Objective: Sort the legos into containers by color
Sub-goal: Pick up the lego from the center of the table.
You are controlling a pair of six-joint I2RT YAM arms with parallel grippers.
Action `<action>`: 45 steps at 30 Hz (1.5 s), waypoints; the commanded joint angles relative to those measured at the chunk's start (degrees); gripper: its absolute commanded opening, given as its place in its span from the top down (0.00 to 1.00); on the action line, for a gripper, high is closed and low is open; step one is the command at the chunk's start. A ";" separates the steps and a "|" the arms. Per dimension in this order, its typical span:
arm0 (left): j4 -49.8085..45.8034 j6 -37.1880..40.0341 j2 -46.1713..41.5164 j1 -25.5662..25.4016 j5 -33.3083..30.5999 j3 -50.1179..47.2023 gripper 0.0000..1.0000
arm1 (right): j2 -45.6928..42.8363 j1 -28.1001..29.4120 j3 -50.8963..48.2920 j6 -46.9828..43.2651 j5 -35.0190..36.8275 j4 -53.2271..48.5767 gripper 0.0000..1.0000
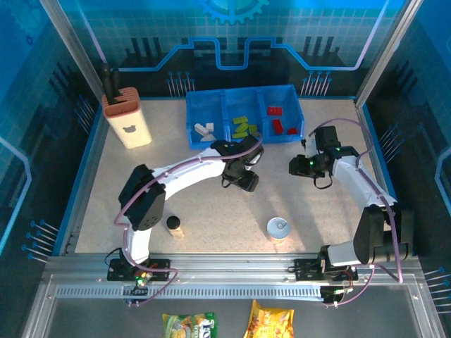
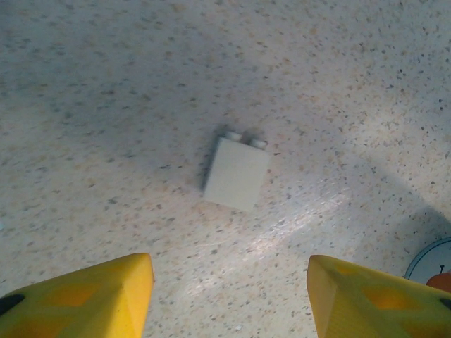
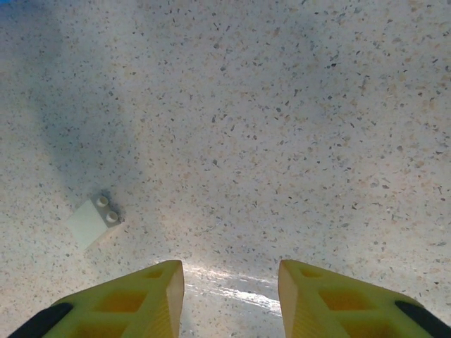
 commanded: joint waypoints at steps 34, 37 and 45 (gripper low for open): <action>-8.22 4.38 20.03 -2.19 -5.26 14.77 0.50 | -4.62 -0.99 0.56 -1.74 -0.16 -4.65 0.57; -8.04 4.37 20.07 -2.20 -5.22 14.57 0.51 | -4.92 -1.01 0.57 -1.73 -0.05 -4.72 0.57; -7.76 4.58 19.94 -2.13 -5.26 14.24 0.59 | -5.45 -1.02 0.66 -1.69 0.47 -5.25 0.57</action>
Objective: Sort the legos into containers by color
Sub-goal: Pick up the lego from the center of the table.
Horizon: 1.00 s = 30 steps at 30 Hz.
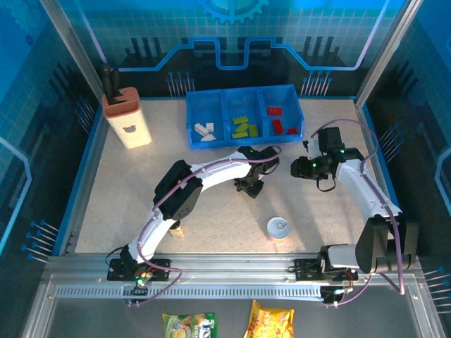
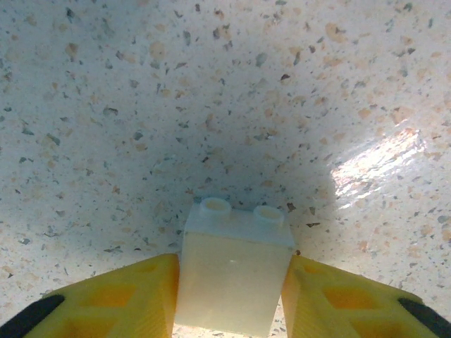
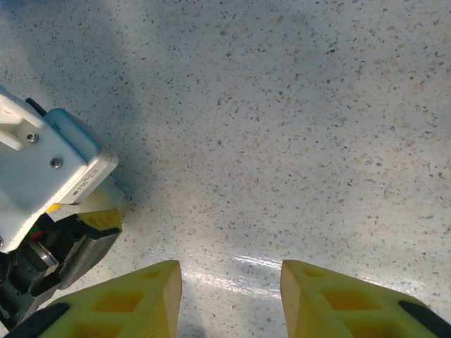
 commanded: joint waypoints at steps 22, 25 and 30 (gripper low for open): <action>5.42 -1.30 -9.93 5.67 -1.07 -9.12 0.64 | -2.17 -0.94 1.88 -0.77 1.23 -3.14 0.58; 5.72 -0.88 -12.27 8.01 -1.11 -10.23 0.64 | -1.91 -0.95 2.05 -0.91 1.10 -3.33 0.58; 5.55 0.68 -15.32 12.72 -2.02 -11.02 0.63 | -1.87 -0.94 2.23 -1.04 1.05 -3.58 0.58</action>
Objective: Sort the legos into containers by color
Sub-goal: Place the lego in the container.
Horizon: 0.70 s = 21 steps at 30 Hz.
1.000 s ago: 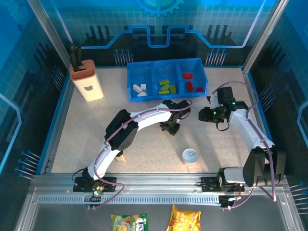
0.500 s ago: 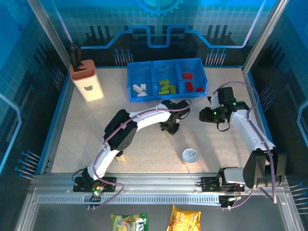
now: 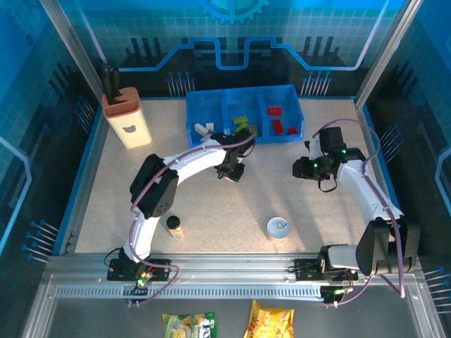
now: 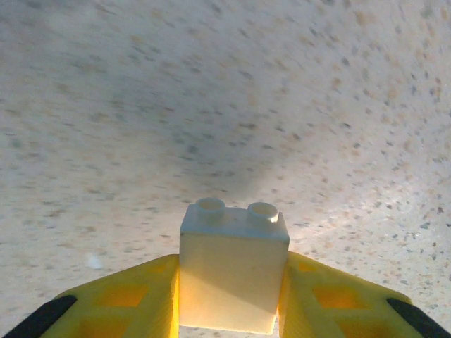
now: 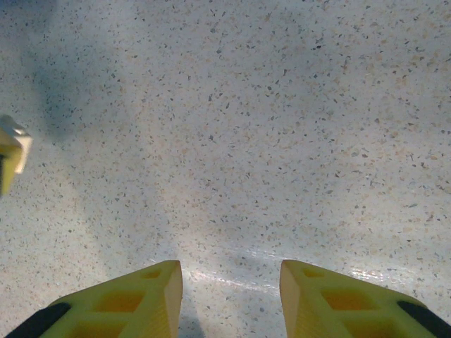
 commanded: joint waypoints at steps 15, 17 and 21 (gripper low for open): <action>-2.12 3.54 0.02 15.07 0.10 12.03 0.62 | -0.81 -0.76 1.97 -1.41 -0.15 -2.35 0.57; -2.27 3.15 1.73 16.16 1.11 14.76 0.62 | -0.87 -0.69 1.97 -1.39 0.06 -2.44 0.57; -2.42 1.61 5.87 17.68 3.69 20.49 0.62 | -1.29 -0.74 2.09 -1.52 0.38 -2.71 0.57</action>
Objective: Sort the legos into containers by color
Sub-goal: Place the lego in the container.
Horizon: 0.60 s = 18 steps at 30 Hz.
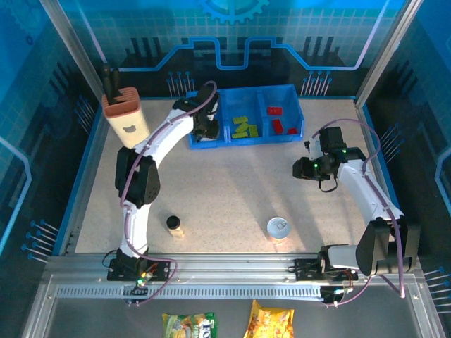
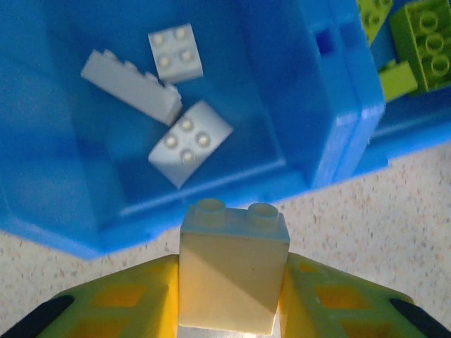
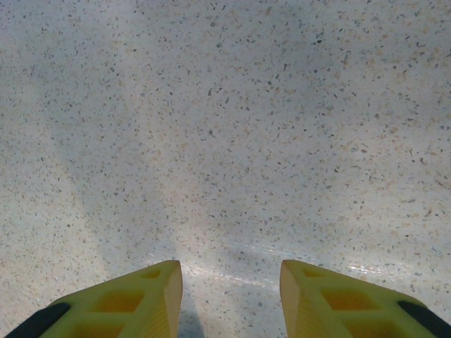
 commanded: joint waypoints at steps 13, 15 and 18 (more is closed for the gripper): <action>2.28 -7.64 12.80 5.65 12.85 9.69 0.59 | -1.81 -0.68 2.10 -0.94 0.89 -2.24 0.57; 3.54 -8.27 13.17 5.98 14.26 9.05 0.59 | -2.08 -0.74 2.10 -0.91 0.97 -2.30 0.57; 4.72 -8.93 13.09 6.17 15.81 8.55 0.56 | -2.35 -0.68 2.10 -0.91 1.17 -2.41 0.57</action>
